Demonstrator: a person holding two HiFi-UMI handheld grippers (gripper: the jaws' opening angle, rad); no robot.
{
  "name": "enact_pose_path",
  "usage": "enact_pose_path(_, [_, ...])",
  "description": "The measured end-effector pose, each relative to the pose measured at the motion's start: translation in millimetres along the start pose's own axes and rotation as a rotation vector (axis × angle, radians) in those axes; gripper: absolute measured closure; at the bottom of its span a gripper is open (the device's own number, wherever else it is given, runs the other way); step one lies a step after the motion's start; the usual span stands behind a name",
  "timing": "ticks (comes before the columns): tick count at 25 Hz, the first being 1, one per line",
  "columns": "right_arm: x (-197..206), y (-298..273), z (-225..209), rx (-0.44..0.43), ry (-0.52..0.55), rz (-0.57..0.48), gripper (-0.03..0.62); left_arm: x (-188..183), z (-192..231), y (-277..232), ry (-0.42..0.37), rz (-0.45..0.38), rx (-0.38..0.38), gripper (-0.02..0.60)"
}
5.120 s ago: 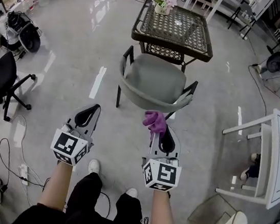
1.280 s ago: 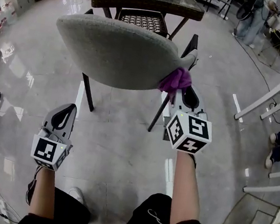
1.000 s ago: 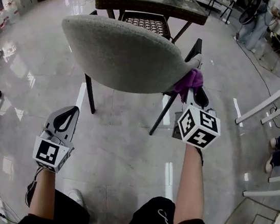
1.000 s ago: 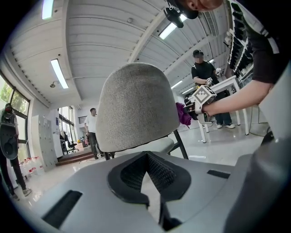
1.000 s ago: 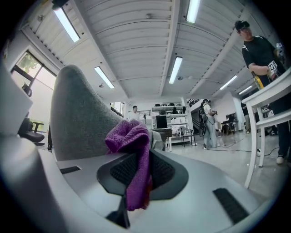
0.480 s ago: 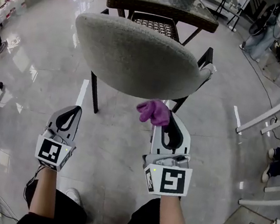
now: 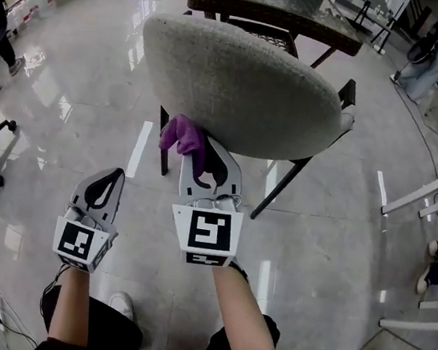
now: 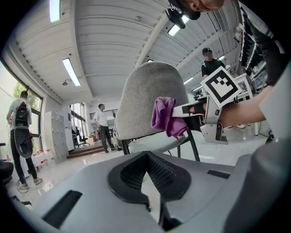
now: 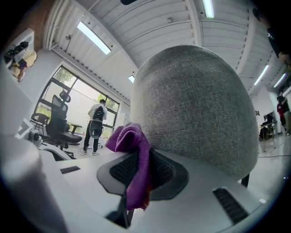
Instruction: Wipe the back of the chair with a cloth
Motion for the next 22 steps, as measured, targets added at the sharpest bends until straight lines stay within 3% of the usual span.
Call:
enact_pose_path(15, [26,76,-88,0.132,0.025,0.034,0.517,-1,-33,-7,-0.011,0.023,0.016,0.572])
enact_pose_path(18, [30,92,-116,0.185,0.008,0.042,0.517,4,-43,-12,-0.025,0.012,0.050,0.572])
enact_pose_path(22, [36,110,-160,0.260,-0.020,0.053,0.517,4,-48,-12,-0.037,0.060,0.041,0.572])
Point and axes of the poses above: the fingertips, and each gripper's own axes: y backward along the fingers, z to its left, x out of its underside, the point moved 3 cm from there along y, backward along the fingers, and after that the axes turned 8 degrees about -x, right-handed, at the moved point
